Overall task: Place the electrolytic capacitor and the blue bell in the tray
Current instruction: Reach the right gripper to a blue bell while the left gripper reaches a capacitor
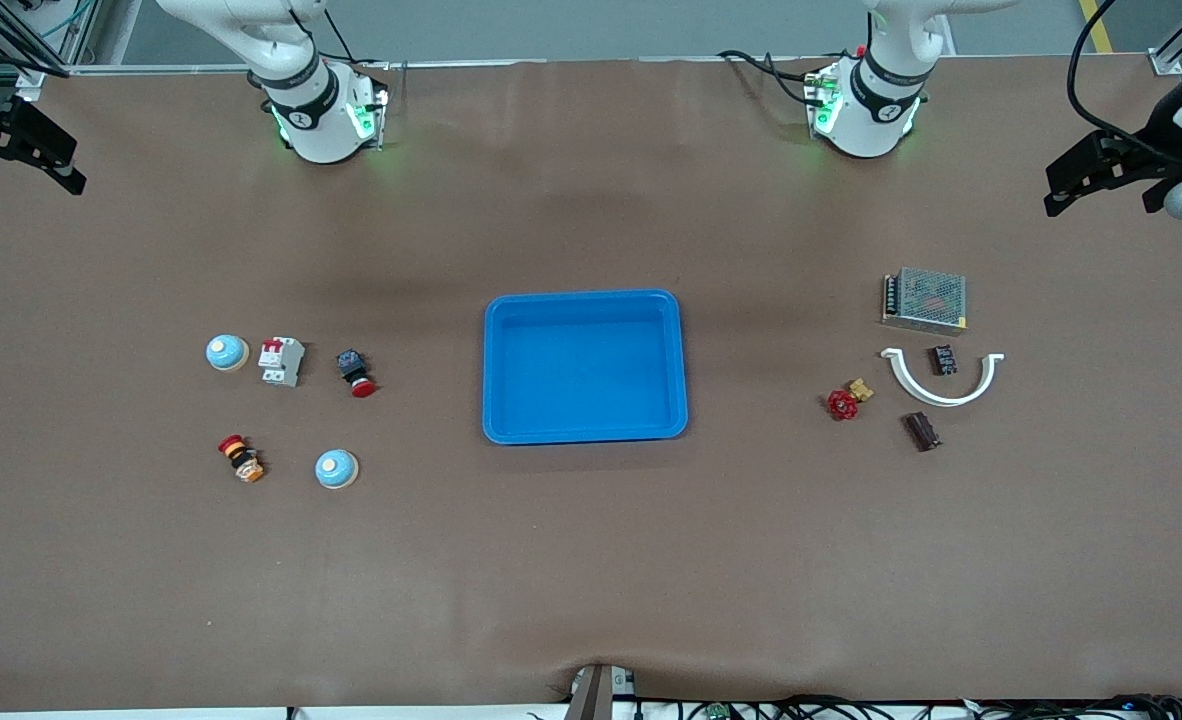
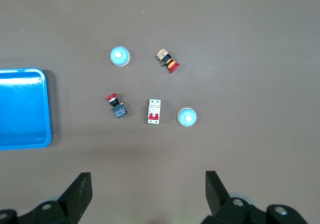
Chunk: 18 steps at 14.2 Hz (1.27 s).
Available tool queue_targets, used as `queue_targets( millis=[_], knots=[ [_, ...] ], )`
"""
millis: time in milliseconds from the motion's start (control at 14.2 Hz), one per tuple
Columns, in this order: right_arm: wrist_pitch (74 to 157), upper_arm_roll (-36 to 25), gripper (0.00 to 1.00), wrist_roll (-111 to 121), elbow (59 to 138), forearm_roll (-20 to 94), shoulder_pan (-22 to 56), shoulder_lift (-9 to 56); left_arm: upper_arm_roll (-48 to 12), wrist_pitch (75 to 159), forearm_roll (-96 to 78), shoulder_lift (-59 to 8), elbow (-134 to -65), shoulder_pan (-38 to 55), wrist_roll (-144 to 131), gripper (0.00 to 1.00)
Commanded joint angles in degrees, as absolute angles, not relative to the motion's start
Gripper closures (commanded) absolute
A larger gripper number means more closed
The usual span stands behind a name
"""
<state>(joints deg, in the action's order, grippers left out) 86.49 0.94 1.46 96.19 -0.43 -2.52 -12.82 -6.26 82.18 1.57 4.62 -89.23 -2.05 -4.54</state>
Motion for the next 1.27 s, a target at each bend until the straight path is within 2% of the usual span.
queue_targets(
  millis=[0, 564, 1199],
  knots=[
    [85.87, 1.14, 0.00, 1.85, 95.27, -1.14, -2.55, -12.22, -6.33, 81.47, 2.72, 2.64, -89.38, -2.99, -3.34, 0.00],
    [86.66, 1.32, 0.00, 2.29, 94.75, -0.97, -0.18, -9.50, -6.33, 96.48, 2.72, 3.51, -105.89, -7.29, -3.34, 0.00],
    [101.41, 1.41, 0.00, 1.93, 95.71, -0.53, 7.63, 9.30, -6.33, 121.27, 3.78, 3.61, -125.66, -10.28, -3.34, 0.00]
  ],
)
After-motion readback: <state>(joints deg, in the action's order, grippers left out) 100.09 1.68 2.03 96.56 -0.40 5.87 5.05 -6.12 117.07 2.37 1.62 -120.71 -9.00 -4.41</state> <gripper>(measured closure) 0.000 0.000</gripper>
